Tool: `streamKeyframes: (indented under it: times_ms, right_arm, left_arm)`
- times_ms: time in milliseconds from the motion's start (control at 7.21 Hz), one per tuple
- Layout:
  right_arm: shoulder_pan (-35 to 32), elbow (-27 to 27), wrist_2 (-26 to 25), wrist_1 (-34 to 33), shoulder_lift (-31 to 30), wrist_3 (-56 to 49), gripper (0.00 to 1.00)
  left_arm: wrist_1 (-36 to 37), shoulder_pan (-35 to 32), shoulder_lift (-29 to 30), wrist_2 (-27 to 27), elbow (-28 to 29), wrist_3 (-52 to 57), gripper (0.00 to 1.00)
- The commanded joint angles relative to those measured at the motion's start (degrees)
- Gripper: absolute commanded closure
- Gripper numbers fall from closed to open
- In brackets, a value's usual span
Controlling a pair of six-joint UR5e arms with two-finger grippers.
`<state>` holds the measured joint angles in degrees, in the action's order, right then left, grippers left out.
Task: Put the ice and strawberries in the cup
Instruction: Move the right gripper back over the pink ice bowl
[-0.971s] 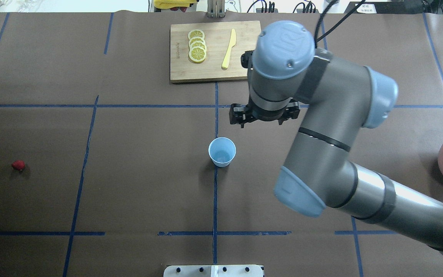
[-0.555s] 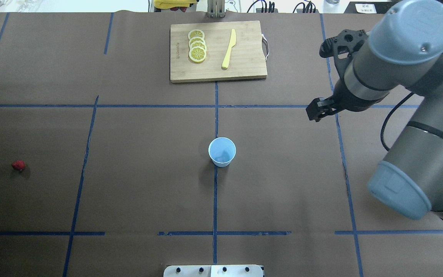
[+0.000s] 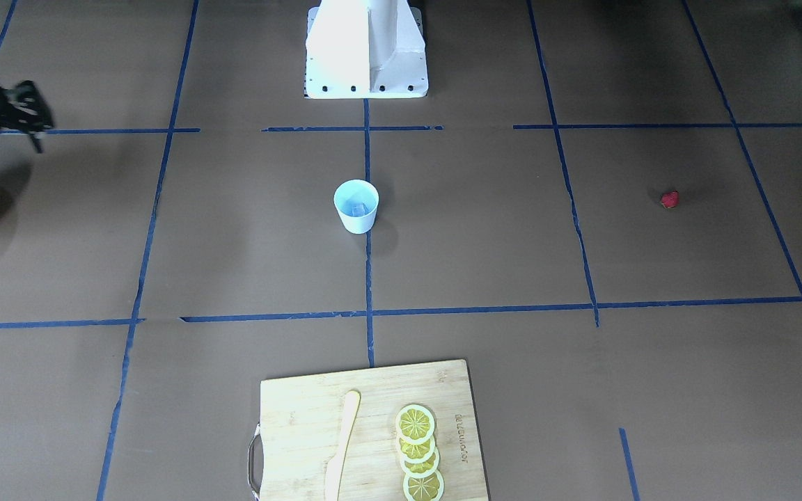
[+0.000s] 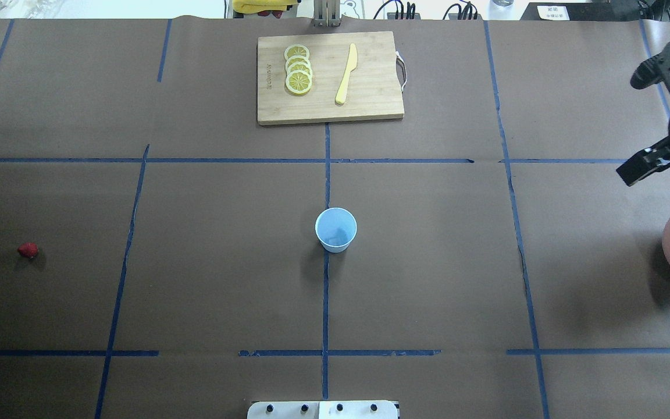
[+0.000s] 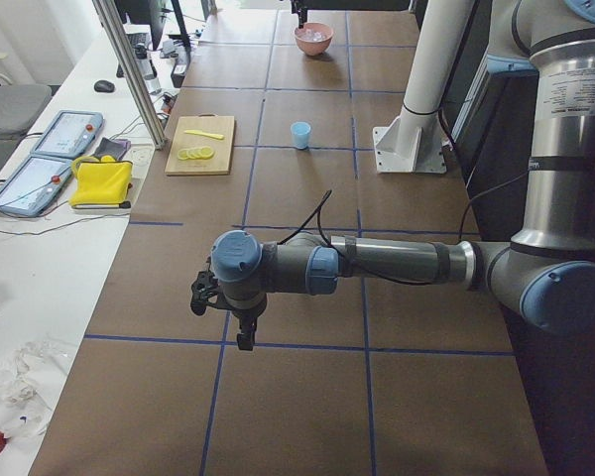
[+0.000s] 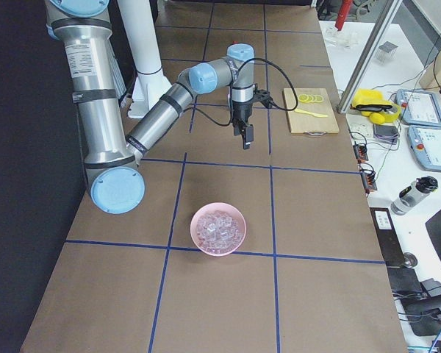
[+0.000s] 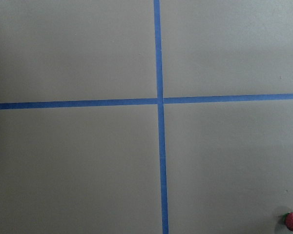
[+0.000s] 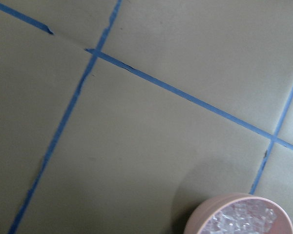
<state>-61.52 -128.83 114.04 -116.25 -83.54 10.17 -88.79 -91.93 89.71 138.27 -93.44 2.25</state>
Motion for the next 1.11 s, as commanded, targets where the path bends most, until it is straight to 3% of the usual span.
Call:
streamKeyframes:
  times_ms: [0,277,416,694,832,971]
  right_arm:
    - [-6.40,0.50,3.81,14.35,-13.59,-9.63,0.01]
    - [-6.59,9.68,8.80,37.38,-23.91,-9.47,0.01]
    - [-7.20,14.00,10.49,42.98,-24.91,-9.55,0.01]
    - [-7.12,18.34,11.81,43.73,-24.48,-9.64,0.02]
    - [-7.21,18.61,12.26,43.74,-24.83,-10.16,0.06]
    - [-7.12,19.22,12.17,43.65,-24.83,-10.26,0.16]
  left_arm:
    - [-0.07,0.00,0.03,-0.02,-0.16,-0.67,0.00]
    - [0.02,0.09,0.03,-0.02,-0.08,-0.76,0.00]
    - [-0.07,0.09,0.03,-0.02,-0.08,-0.93,0.00]
    - [-0.07,0.09,0.03,-0.02,0.01,-1.02,0.00]
    - [-0.07,0.09,0.03,-0.02,0.01,-1.02,0.00]
    - [-0.07,0.09,0.03,-0.02,0.01,-1.02,0.00]
